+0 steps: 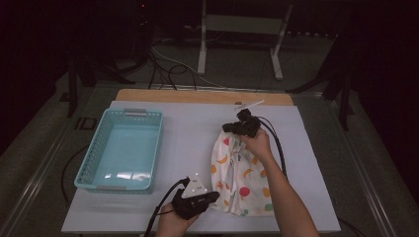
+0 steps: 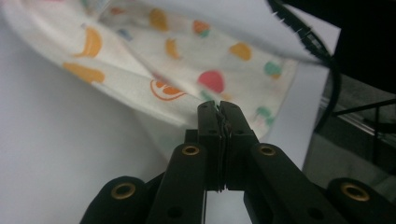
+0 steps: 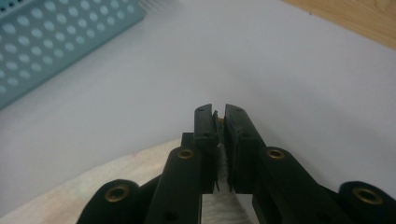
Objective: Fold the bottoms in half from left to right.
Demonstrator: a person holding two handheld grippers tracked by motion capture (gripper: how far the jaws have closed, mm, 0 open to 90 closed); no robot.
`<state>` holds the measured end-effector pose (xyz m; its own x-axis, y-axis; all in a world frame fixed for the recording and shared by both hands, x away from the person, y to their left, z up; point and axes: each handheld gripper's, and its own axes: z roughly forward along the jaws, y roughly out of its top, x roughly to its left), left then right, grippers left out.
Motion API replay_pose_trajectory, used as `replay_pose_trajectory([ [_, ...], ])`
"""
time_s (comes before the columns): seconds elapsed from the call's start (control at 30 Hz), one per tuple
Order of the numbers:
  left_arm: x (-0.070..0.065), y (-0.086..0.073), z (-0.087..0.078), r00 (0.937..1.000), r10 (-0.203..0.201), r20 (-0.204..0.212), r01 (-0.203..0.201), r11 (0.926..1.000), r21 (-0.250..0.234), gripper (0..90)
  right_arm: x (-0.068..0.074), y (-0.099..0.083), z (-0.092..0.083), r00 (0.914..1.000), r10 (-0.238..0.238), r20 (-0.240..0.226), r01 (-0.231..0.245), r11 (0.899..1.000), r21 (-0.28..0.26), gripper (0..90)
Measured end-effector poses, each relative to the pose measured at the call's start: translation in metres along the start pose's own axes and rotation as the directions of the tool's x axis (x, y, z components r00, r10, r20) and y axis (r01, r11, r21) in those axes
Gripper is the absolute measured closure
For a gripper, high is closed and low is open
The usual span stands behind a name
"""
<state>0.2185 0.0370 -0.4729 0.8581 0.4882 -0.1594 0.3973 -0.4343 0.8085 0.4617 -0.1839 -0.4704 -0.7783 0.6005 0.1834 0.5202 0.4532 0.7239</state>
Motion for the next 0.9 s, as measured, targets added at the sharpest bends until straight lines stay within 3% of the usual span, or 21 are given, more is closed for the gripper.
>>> replay_pose_trajectory([
  [0.57, -0.03, 0.038, 0.05, 0.9946, 0.039, 0.096, -0.041, 0.9991, 0.012, 89.1, -0.015, -0.025, -0.03, 0.9984, 0.049, 0.027, -0.049, 0.999, -0.019, 83.9],
  [0.9, -0.04, 0.041, 0.088, 0.9925, 0.049, 0.112, -0.056, 0.9969, 0.056, 89.1, -0.028, -0.045, -0.038, 0.9945, 0.092, 0.049, -0.092, 0.996, -0.011, 83.6],
])
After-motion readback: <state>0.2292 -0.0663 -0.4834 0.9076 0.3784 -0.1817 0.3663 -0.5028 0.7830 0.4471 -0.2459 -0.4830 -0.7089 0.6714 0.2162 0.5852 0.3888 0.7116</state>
